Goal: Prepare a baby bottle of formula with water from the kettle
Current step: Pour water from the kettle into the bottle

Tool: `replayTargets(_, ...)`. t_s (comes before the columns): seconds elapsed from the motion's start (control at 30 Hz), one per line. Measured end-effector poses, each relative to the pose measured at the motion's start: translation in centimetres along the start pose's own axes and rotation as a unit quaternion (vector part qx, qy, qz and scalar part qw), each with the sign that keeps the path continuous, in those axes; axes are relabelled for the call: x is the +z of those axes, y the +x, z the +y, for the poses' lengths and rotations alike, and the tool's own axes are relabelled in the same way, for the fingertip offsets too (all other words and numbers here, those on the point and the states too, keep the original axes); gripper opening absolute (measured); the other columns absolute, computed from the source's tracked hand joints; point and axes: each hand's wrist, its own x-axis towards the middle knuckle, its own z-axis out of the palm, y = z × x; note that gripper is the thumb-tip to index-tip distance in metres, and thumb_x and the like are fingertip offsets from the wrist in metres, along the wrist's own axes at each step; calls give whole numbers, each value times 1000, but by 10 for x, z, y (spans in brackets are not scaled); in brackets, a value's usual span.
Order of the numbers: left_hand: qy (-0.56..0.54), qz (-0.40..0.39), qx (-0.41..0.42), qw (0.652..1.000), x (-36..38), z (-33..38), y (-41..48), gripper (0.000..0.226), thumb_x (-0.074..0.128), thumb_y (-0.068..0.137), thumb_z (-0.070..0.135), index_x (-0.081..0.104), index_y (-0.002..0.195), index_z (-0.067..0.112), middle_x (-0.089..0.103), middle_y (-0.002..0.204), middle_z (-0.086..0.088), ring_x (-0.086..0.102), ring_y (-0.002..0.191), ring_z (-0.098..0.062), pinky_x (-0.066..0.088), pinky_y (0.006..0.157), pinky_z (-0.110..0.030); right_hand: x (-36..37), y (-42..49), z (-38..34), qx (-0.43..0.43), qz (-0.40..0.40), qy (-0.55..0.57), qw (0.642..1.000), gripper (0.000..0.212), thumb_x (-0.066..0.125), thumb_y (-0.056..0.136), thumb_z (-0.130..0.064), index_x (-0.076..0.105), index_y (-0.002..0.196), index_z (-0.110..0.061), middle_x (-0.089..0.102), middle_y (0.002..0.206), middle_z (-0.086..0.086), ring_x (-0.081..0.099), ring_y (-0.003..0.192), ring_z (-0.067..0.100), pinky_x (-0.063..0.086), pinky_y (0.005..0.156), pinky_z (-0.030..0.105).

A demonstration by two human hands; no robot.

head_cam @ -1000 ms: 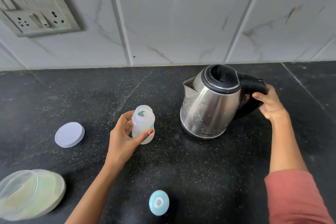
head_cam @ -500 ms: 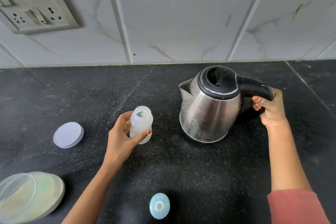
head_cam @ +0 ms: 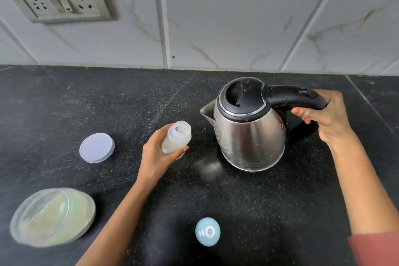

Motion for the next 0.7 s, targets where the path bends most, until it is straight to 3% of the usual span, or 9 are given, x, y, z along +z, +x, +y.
replayTargets(0.1,1,6,0,1000,-4,-3,0,63,83,58,30,51,101,63,63,108,22,60,105,-8,49,92,-39,11,1,-9,10,-20,-8,1000,28,81,48,-43,73,73,-35,64,54,-16,49,41,2,35,36,12)
replayTargets(0.2,2,8,-1,1000,-7,-7,-1,66,85,62,22,51,100,63,62,106,28,59,105,-4,48,92,-33,18,3,-14,12,-30,-25,999,23,78,50,-35,72,73,-36,64,55,-16,50,41,1,36,36,12)
replayTargets(0.3,14,4,-3,1000,-7,-7,-1,63,84,63,20,52,98,61,61,101,32,56,101,4,43,88,-17,23,5,-19,11,-36,-38,999,22,74,52,-31,72,73,-38,65,55,-17,50,41,1,35,36,11)
replayTargets(0.43,30,-2,-2,1000,-7,-6,1,57,83,63,19,60,112,36,62,108,20,54,100,2,33,80,2,30,11,-27,10,-63,-70,996,29,82,48,-27,72,73,-39,63,52,-17,48,38,1,36,37,12)
replayTargets(0.53,52,-5,-1,999,-9,-6,2,61,83,64,18,59,119,24,61,111,15,52,101,0,30,80,4,30,15,-31,17,-64,-89,994,29,79,49,-25,72,72,-42,62,51,-16,48,38,2,36,37,12)
replayTargets(0.7,67,-9,-3,998,-10,-7,1,62,84,63,18,60,119,24,60,112,13,51,99,1,29,81,5,33,17,-36,16,-89,-120,989,40,86,46,-17,72,74,-41,63,54,-16,50,41,2,37,37,12)
